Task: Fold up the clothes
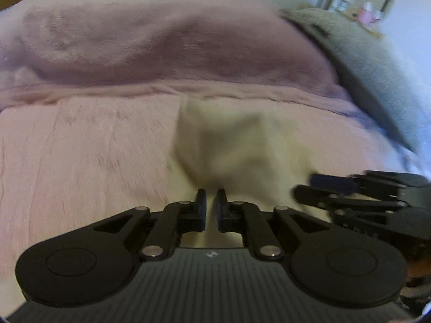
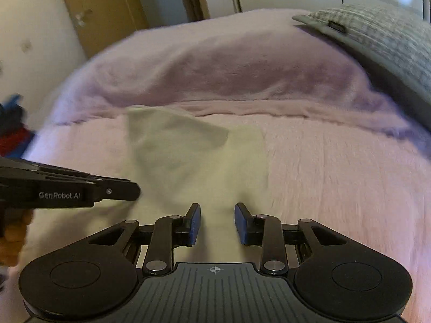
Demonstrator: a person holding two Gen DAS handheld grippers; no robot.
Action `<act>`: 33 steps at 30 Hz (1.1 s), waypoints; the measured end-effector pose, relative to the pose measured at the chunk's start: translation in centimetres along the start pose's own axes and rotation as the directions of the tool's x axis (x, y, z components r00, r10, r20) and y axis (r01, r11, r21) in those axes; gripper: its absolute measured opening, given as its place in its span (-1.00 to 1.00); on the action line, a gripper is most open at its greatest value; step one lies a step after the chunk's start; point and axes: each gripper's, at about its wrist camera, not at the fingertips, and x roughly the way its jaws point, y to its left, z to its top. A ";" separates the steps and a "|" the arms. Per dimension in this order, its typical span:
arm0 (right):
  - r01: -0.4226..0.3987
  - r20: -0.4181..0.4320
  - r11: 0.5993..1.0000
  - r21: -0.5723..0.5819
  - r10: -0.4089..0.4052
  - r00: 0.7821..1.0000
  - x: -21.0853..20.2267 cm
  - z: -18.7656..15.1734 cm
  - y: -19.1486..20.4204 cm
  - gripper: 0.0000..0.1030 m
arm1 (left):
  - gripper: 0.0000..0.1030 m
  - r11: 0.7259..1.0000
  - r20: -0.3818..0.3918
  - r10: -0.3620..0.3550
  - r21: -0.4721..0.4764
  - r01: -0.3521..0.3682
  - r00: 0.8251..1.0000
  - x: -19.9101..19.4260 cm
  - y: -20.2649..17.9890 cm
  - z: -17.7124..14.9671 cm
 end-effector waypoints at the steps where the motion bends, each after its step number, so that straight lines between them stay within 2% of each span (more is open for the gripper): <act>1: 0.022 0.009 1.000 -0.009 -0.022 1.000 1.1 0.5 -0.3 -0.38 | -0.89 0.999 0.011 0.023 -0.023 -0.022 1.000 1.2 0.7 1.0; 4: 0.071 0.034 0.997 0.017 -0.071 0.997 2.7 2.7 -1.9 -0.40 | -0.84 0.988 0.052 0.112 -0.116 -0.106 0.992 3.0 3.4 4.2; 6: 0.115 0.050 0.992 0.044 -0.117 0.992 2.6 4.1 -2.9 -0.40 | -0.86 0.980 0.063 0.090 -0.182 -0.078 0.994 2.5 4.9 5.8; 8: 0.079 0.051 0.993 0.084 -0.083 0.995 1.2 4.7 -3.9 -0.40 | -0.87 0.980 0.075 -0.001 -0.198 0.016 0.997 0.7 5.7 6.0; 9: 0.039 0.058 0.995 0.093 -0.044 0.997 0.4 4.7 -4.0 -0.40 | -0.87 0.981 0.050 -0.064 -0.178 0.072 0.997 -0.2 5.8 5.6; 10: -0.001 0.058 0.997 0.082 -0.004 0.998 -0.4 4.6 -3.7 -0.40 | -0.87 0.979 0.021 -0.124 -0.158 0.126 0.992 -1.0 5.5 4.9; 12: -0.084 0.040 0.996 0.018 0.083 0.996 -1.5 4.0 -2.4 -0.40 | -0.87 0.967 -0.030 -0.235 -0.110 0.231 0.972 -2.1 4.6 3.4; 14: -0.166 -0.005 0.984 -0.072 0.166 0.986 -1.1 3.5 -0.6 -0.40 | -0.87 0.963 -0.065 -0.269 -0.028 0.268 0.961 -1.4 2.8 2.7; 15: -0.146 -0.016 0.984 -0.103 0.146 0.989 0.0 3.5 0.0 -0.40 | -0.87 0.971 -0.039 -0.237 -0.034 0.236 0.971 -0.8 3.0 3.1; 17: -0.042 -0.016 0.989 -0.143 0.040 0.999 2.8 3.7 0.5 -0.40 | -0.86 0.984 0.013 -0.171 -0.048 0.171 0.985 0.3 3.4 3.8; 18: -0.001 -0.012 0.992 -0.128 -0.001 1.000 4.2 3.9 -0.1 -0.40 | -0.88 0.989 0.039 -0.137 -0.056 0.139 0.990 0.8 3.6 4.2; 19: 0.002 -0.004 0.998 -0.064 -0.002 1.000 5.1 4.3 -1.5 -0.40 | -0.89 0.992 0.064 -0.102 -0.066 0.106 0.993 1.4 3.8 4.5; 21: -0.022 0.027 0.993 0.115 0.019 0.999 3.9 4.9 -4.3 -0.40 | -0.86 0.995 0.113 -0.033 -0.086 0.043 0.993 2.5 4.3 5.3; 22: 0.016 0.055 0.989 0.149 -0.025 0.998 2.5 5.0 -5.1 -0.40 | -0.85 0.992 0.159 -0.010 -0.123 0.030 0.987 1.2 5.3 5.2; 24: 0.100 0.100 0.983 0.155 -0.116 0.988 -0.7 4.6 -6.2 -0.40 | -0.82 0.985 0.170 0.046 -0.170 -0.017 0.984 -1.7 7.4 4.4; 25: 0.097 0.098 0.982 0.164 -0.114 0.989 -2.2 4.2 -6.7 -0.40 | -0.82 0.984 0.149 0.052 -0.179 -0.025 0.987 -3.2 8.4 3.5; 27: 0.034 0.065 0.979 0.199 -0.048 0.997 -5.0 2.6 -7.4 -0.40 | -0.83 0.984 0.094 0.023 -0.179 -0.006 0.995 -6.4 9.9 0.9; 29: -0.032 0.014 0.977 0.212 0.030 0.999 -7.7 0.2 -7.2 -0.40 | -0.83 0.992 0.026 -0.028 -0.119 0.030 0.999 -9.1 10.3 -2.2; 30: -0.025 -0.019 0.979 0.204 0.030 0.999 -8.5 -1.2 -7.1 -0.40 | -0.82 0.996 -0.005 -0.012 -0.083 0.012 1.000 -10.0 10.4 -4.0; 32: 0.049 -0.094 0.986 0.159 -0.034 0.995 -9.3 -4.5 -6.8 -0.40 | -0.78 1.000 -0.066 0.022 -0.009 -0.022 0.998 -11.7 10.4 -7.6; 33: 0.084 -0.130 0.987 0.135 -0.067 0.989 -9.8 -6.2 -6.7 -0.40 | -0.78 0.994 -0.106 0.113 0.010 -0.112 0.988 -11.9 11.3 -9.7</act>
